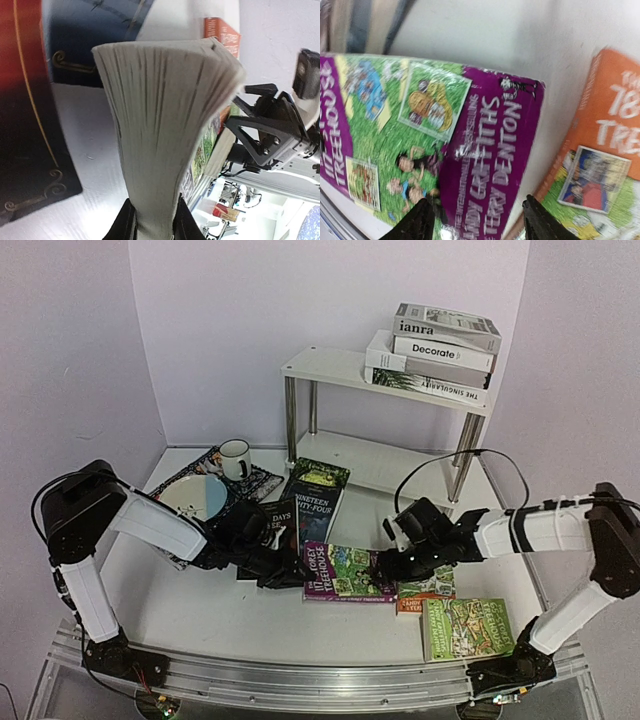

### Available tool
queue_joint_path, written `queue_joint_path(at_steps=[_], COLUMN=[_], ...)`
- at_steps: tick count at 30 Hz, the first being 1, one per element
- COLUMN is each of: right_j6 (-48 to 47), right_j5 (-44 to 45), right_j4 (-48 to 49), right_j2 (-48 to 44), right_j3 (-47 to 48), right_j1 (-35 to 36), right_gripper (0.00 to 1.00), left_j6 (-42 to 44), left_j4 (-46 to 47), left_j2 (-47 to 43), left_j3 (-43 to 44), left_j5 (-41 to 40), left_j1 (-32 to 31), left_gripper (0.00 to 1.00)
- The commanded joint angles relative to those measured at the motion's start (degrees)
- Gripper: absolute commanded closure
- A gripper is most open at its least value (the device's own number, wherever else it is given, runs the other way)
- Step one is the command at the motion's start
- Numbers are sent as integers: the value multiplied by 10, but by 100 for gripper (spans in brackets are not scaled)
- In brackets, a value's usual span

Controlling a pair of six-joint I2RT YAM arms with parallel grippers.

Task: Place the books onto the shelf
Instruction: Pick up the book at the center of the board, then pass from the left arm to the right

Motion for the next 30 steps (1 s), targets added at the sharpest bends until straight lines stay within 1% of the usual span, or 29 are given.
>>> queue_joint_path(at_steps=[1,4,7,10,12,15,18,22,28,30], right_j6=[-113,-188,-302,-404,-462,-524,-575,-619,-653,-660], right_j5=[84,129,169,220,248,276,303,341,377,394], right_j4=[-66,-70,-68,-67,-60,-47,-42,-23,-1,6], right_j2=[-89,-112,-109,-92,-78,-53,-14,45,102,120], right_j3=[7,15,29,48,60,82,104,125,139,144], right_j1=[23,69,134,192,213,241,264,288,303,304], right_gripper=[33,31,24,24,23,23,23,25,27,31], left_j6=[-23,-29,-32,-30,-30,-28,-27,-24,-25,-24], left_j4=[31,25,19,13,9,5,2,0,-3,-4], left_j2=[-62,-73,-79,-76,-73,-74,-75,-78,-74,-73], left_j3=[25,23,25,37,41,43,43,45,46,46], left_j5=[25,35,51,76,91,100,103,107,110,112], left_j1=[15,28,36,39,39,39,39,39,39,39], left_gripper=[100,100,100,100,100,100,100,100,100,100])
